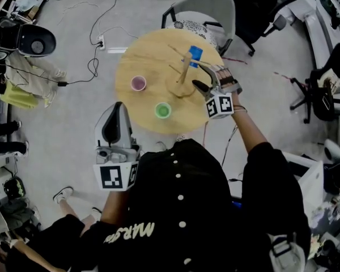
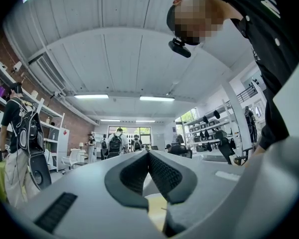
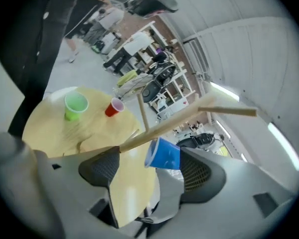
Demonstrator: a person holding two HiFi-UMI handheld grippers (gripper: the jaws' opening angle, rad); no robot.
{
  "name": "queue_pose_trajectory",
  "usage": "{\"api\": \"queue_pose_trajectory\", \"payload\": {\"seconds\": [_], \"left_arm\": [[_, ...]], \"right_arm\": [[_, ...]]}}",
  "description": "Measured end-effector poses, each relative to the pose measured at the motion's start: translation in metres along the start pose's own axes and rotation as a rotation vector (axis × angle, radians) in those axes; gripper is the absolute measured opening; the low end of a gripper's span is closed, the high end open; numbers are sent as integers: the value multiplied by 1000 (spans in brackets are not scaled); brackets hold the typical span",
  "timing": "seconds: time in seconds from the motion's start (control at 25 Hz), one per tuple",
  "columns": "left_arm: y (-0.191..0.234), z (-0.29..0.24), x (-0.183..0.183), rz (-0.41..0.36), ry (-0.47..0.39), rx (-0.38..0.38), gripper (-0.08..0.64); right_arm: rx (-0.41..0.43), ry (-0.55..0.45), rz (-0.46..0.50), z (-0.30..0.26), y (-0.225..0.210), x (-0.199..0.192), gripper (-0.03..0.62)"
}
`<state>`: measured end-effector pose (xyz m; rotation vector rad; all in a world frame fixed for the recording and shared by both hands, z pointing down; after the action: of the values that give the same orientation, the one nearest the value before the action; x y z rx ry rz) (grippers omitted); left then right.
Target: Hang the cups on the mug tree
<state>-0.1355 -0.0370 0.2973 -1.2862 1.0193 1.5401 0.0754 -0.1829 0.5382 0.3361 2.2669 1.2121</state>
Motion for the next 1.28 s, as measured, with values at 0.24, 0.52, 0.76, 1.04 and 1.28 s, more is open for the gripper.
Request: {"api": "queue_pose_trajectory", "payload": {"seconds": [0.24,0.52,0.76,1.04,1.28], "left_arm": [[7,-7,-2,34,9,-3,-5],[8,-12,-7,29,22,-13,-6],[18,-5,-19,1,82,14,-6],[36,8,-34,-18,135,66,-6],[44,19,-51,-9,177,96,-6]], "right_arm": [[-93,-74,-712,38,-11,5,362],[-13,-100,-880,45,43,20,374],[174,-55,-799,23,133,52,376],[330,-69,-769,-16,208,84,382],[365,-53,-836,-50,231,92,383]]}}
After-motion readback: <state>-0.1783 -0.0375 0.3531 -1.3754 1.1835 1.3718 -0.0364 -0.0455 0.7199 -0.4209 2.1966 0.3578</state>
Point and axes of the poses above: the fingertips, and each gripper's own axes: z backward along the fingers, y to its left, x out of its top, the point moved 1 cm from there along z, backward along the fingers, and after that the axes turned 5 degrees about z, right-handed, at the moved point
